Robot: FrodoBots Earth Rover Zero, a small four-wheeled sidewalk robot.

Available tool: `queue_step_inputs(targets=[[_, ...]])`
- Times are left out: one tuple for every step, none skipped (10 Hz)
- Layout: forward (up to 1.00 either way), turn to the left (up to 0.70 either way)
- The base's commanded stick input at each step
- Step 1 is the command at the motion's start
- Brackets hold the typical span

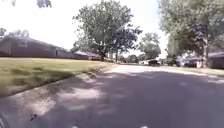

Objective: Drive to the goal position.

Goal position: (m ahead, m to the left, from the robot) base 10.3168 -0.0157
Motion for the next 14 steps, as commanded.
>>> queue_step_inputs(targets=[[1.0,-0.02],[1.0,-0.11],[1.0,-0.27],[1.0,-0.2],[1.0,0.0],[1.0,0.0],[1.0,0.0],[1.0,0.0],[1.0,0.0],[1.0,0.0],[1.0,0.0],[1.0,0.0],[1.0,0.0],[1.0,0.0]])
